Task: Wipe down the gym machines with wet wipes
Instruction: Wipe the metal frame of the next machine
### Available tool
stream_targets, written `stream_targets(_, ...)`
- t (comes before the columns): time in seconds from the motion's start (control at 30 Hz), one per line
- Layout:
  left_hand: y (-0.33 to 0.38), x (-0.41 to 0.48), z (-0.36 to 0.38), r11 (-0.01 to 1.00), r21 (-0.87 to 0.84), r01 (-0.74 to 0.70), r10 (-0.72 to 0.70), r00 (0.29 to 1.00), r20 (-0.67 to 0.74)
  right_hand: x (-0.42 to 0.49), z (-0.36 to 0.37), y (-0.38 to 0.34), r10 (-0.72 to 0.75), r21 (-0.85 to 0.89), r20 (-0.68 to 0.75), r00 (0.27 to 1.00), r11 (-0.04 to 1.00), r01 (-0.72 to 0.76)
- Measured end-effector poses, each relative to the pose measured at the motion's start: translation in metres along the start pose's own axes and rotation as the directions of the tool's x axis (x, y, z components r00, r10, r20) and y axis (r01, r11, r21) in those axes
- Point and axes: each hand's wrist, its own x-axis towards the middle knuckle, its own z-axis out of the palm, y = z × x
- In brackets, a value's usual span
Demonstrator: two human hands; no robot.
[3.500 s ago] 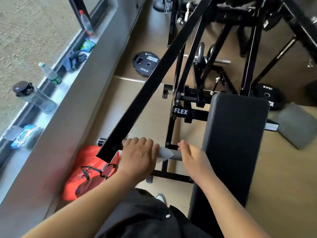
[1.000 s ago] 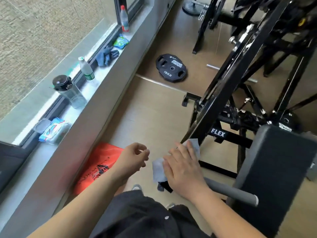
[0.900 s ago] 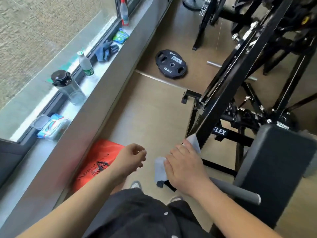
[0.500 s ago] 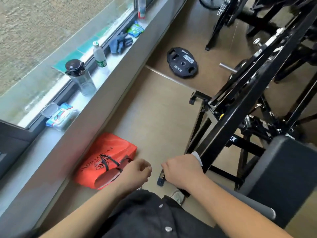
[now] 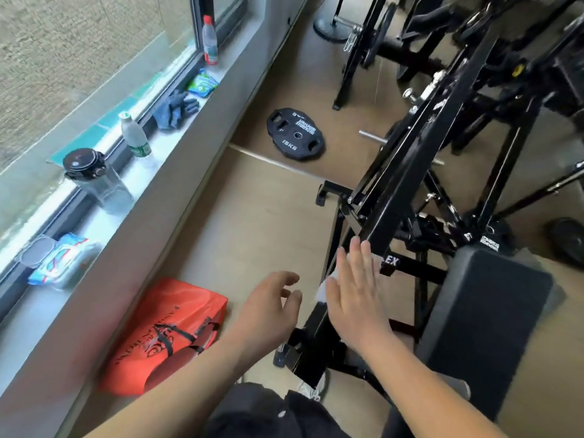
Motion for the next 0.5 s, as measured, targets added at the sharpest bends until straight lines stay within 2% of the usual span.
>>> stream_targets(0.13,0.03,0.029,0.017,0.996,0.004,-0.086,0.086,0.996,0.036,-0.018,0.001,0.018,-0.143,0.077,0.029,0.989,0.987,0.141)
stream_targets(0.23,0.045,0.058,0.03,0.994,0.067,-0.088,0.084,0.995,0.05,0.016,-0.018,0.062,-0.037,0.092,0.066,0.997,0.995,0.031)
stream_targets(0.33,0.072,0.086,0.045,0.988,0.115,-0.102,0.098,0.994,0.042,0.066,-0.041,0.094,0.016,0.014,0.093,0.996,1.0,-0.017)
stream_targets(0.5,0.12,0.137,0.07,0.961,0.22,-0.166,0.17,0.986,0.003,0.134,-0.064,0.12,0.048,0.1,0.008,0.999,0.994,-0.049)
